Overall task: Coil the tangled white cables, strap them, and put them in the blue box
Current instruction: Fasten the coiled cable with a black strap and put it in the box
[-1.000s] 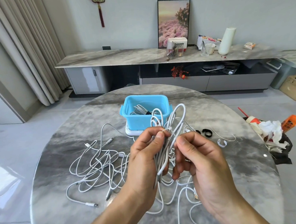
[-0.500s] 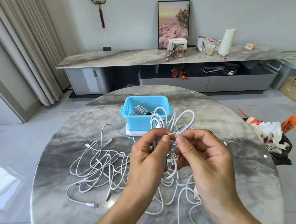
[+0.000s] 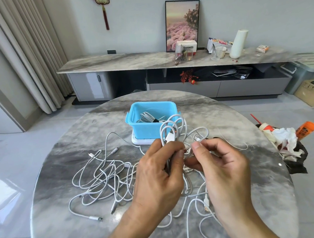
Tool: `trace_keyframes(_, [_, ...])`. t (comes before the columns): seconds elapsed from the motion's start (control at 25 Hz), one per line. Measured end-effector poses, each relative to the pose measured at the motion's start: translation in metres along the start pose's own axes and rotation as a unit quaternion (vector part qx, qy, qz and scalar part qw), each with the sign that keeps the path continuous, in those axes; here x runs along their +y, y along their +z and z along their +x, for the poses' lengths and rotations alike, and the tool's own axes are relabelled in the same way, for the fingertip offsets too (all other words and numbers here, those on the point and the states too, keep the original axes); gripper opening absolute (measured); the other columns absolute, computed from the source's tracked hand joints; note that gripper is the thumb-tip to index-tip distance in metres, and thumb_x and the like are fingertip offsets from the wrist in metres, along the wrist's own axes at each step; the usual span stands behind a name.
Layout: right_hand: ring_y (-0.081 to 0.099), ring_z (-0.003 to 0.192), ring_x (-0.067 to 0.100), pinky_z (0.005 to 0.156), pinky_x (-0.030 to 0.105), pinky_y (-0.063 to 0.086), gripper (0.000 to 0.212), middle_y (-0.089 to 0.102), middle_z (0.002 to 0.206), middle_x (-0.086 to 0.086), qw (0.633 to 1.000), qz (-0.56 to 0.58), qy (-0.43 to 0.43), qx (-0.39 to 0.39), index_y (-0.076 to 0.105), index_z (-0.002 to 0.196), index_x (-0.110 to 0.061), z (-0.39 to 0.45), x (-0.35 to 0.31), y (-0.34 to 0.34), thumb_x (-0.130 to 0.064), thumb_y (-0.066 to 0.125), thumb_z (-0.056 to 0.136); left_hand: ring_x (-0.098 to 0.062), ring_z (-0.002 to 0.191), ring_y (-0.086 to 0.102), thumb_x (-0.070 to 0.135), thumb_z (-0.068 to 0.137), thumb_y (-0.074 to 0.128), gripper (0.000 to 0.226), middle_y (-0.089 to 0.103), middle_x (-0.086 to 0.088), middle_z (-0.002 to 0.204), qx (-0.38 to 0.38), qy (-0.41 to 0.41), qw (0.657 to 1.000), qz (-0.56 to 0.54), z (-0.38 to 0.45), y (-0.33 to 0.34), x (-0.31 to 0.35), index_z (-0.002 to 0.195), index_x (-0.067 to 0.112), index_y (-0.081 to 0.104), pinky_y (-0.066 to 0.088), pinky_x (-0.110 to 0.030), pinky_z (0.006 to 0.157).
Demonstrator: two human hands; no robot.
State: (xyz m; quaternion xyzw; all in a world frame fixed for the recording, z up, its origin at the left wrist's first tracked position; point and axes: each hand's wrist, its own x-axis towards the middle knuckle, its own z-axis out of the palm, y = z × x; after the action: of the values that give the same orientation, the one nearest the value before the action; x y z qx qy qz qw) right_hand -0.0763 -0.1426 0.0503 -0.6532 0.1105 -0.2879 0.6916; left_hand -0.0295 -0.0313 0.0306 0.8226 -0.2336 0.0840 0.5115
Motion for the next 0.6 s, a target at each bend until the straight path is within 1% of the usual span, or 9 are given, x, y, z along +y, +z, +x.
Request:
trace_keyframes(0.08, [0.069, 0.06, 0.028, 0.063, 0.047, 0.057, 0.018, 0.068, 0.062, 0.011, 1.0, -0.016, -0.011, 0.002, 0.065, 0.073, -0.01, -0.0002, 0.0023, -0.0013, -0.005, 0.068, 0.09, -0.002, 0.066, 0.047, 0.04, 0.08, 0.046, 0.021, 0.05, 0.017, 0.074, -0.014, -0.002, 1.0, -0.006, -0.0004, 0.0006, 0.0011, 0.086, 0.061, 0.043, 0.037, -0.02, 0.065])
trace_keyframes(0.16, [0.065, 0.059, 0.038, 0.06, 0.053, 0.054, 0.019, 0.066, 0.061, 0.013, 0.999, -0.034, -0.035, 0.002, 0.064, 0.073, -0.011, -0.0001, 0.004, -0.0026, -0.007, 0.067, 0.091, -0.003, 0.067, 0.045, 0.05, 0.07, 0.042, 0.019, 0.048, 0.017, 0.075, -0.023, -0.007, 1.0, -0.014, -0.0014, 0.0016, 0.0068, 0.085, 0.062, 0.041, 0.035, -0.02, 0.065])
trace_keyframes(0.2, [0.066, 0.06, 0.037, 0.058, 0.05, 0.053, 0.017, 0.067, 0.062, 0.011, 0.997, -0.046, -0.056, -0.002, 0.063, 0.073, -0.012, -0.0002, 0.004, -0.0025, -0.01, 0.066, 0.09, -0.005, 0.067, 0.045, 0.051, 0.067, 0.04, 0.021, 0.048, 0.016, 0.076, -0.026, -0.014, 0.999, -0.011, -0.0016, 0.002, 0.0094, 0.086, 0.06, 0.04, 0.035, -0.021, 0.065])
trace_keyframes(0.24, [0.068, 0.062, 0.033, 0.058, 0.045, 0.054, 0.016, 0.067, 0.063, 0.008, 0.995, -0.056, -0.08, -0.007, 0.063, 0.074, -0.013, -0.0004, 0.0037, -0.0021, -0.013, 0.064, 0.09, -0.008, 0.068, 0.045, 0.049, 0.067, 0.04, 0.021, 0.048, 0.015, 0.078, -0.022, -0.014, 1.0, -0.002, -0.0015, 0.003, 0.0082, 0.087, 0.056, 0.039, 0.035, -0.022, 0.064])
trace_keyframes(0.32, [0.071, 0.066, 0.023, 0.058, 0.032, 0.055, 0.014, 0.068, 0.066, 0.003, 0.988, -0.081, -0.133, -0.02, 0.064, 0.076, -0.012, -0.0009, 0.0023, -0.0017, -0.014, 0.063, 0.09, -0.015, 0.07, 0.046, 0.038, 0.071, 0.044, 0.022, 0.05, 0.008, 0.083, -0.012, -0.015, 1.0, 0.01, -0.0012, 0.0041, 0.0043, 0.09, 0.048, 0.039, 0.036, -0.023, 0.064])
trace_keyframes(0.4, [0.071, 0.068, 0.019, 0.061, 0.021, 0.052, 0.013, 0.067, 0.071, 0.002, 0.975, -0.119, -0.187, -0.026, 0.063, 0.077, -0.012, -0.0007, 0.0015, -0.0024, -0.013, 0.062, 0.09, -0.017, 0.07, 0.046, 0.027, 0.073, 0.047, 0.026, 0.052, 0.003, 0.086, -0.001, -0.023, 1.0, 0.019, -0.0009, 0.0039, 0.001, 0.092, 0.042, 0.04, 0.036, -0.023, 0.063])
trace_keyframes(0.44, [0.07, 0.069, 0.018, 0.062, 0.018, 0.05, 0.013, 0.066, 0.073, 0.002, 0.967, -0.14, -0.209, -0.025, 0.063, 0.078, -0.012, 0.0002, 0.0022, -0.0035, -0.012, 0.062, 0.091, -0.017, 0.069, 0.046, 0.024, 0.073, 0.048, 0.026, 0.052, 0.003, 0.085, 0.003, -0.028, 0.999, 0.022, -0.0006, 0.0032, 0.0007, 0.092, 0.041, 0.04, 0.035, -0.023, 0.063])
trace_keyframes(0.52, [0.066, 0.069, 0.015, 0.063, 0.017, 0.048, 0.013, 0.065, 0.075, 0.0, 0.948, -0.185, -0.258, -0.026, 0.064, 0.078, -0.008, 0.0019, 0.0034, -0.0056, -0.01, 0.061, 0.091, -0.015, 0.065, 0.046, 0.019, 0.073, 0.05, 0.026, 0.052, 0.006, 0.078, 0.01, -0.039, 0.999, 0.016, -0.0002, 0.0009, 0.0021, 0.09, 0.038, 0.041, 0.035, -0.024, 0.06])
trace_keyframes(0.6, [0.062, 0.07, 0.013, 0.064, 0.021, 0.048, 0.013, 0.062, 0.077, -0.001, 0.925, -0.224, -0.306, -0.026, 0.064, 0.078, -0.004, 0.0011, 0.0047, -0.0055, -0.007, 0.061, 0.091, -0.016, 0.058, 0.049, 0.01, 0.075, 0.053, 0.03, 0.053, 0.007, 0.066, 0.016, -0.058, 0.998, 0.012, 0.0, -0.0007, 0.0018, 0.09, 0.034, 0.042, 0.04, -0.032, 0.056])
